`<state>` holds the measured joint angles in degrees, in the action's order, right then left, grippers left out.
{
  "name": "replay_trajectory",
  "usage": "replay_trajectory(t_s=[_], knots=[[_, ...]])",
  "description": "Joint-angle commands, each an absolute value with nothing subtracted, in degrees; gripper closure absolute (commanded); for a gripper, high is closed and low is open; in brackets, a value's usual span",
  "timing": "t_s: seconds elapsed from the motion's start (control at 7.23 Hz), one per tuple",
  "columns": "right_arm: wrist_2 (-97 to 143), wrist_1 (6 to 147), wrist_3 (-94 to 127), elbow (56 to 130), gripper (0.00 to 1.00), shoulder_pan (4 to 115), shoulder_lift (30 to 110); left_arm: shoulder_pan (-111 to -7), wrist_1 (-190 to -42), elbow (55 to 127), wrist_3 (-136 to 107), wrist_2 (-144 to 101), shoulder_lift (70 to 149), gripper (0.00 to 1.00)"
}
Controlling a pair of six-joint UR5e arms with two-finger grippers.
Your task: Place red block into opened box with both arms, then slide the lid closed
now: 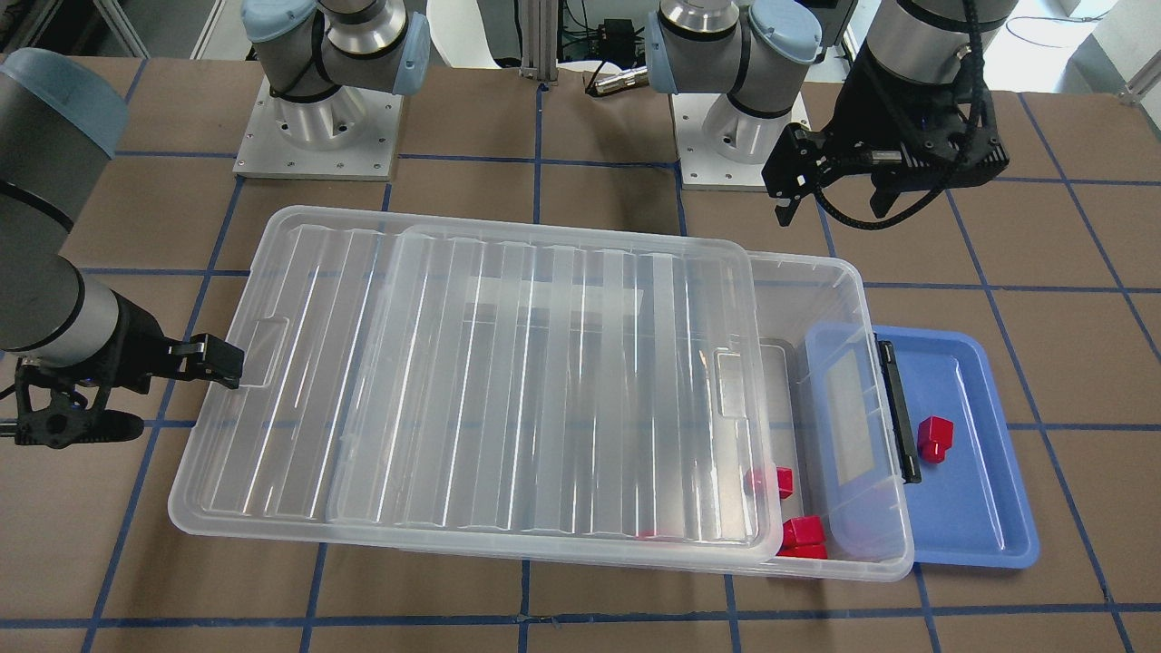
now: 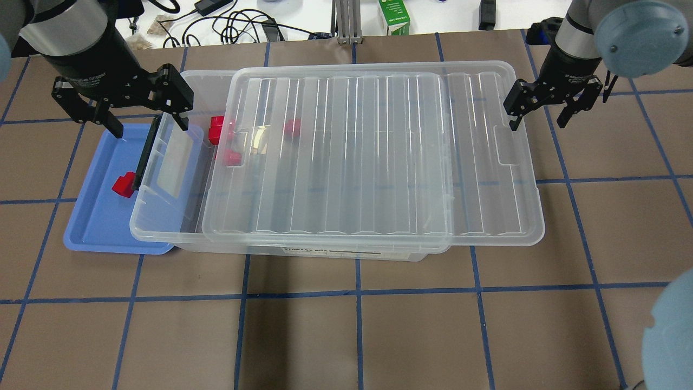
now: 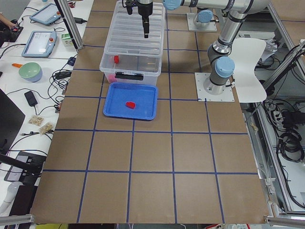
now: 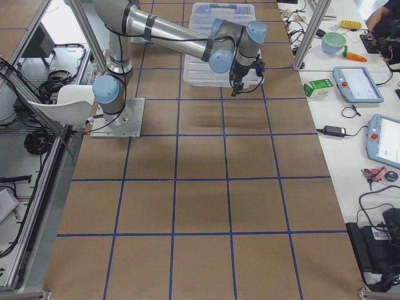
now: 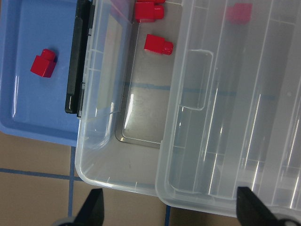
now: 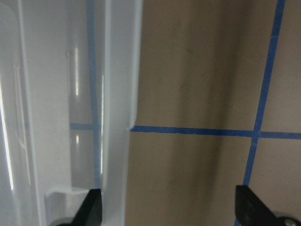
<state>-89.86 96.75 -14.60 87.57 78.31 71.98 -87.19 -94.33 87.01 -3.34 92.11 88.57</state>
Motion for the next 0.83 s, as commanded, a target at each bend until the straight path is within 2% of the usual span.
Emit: replay_trajectory(t_s=[0.0, 0.69], knots=[[-89.91, 96.77, -17.48, 87.54, 0.00, 76.12, 71.98, -87.19, -94.39, 87.01, -3.34, 92.11, 88.51, 0.00], [-92.20, 96.77, -22.31, 87.45, 0.00, 73.92, 71.98, -87.19, -94.39, 87.10, -3.34, 92.11, 88.51, 0.00]])
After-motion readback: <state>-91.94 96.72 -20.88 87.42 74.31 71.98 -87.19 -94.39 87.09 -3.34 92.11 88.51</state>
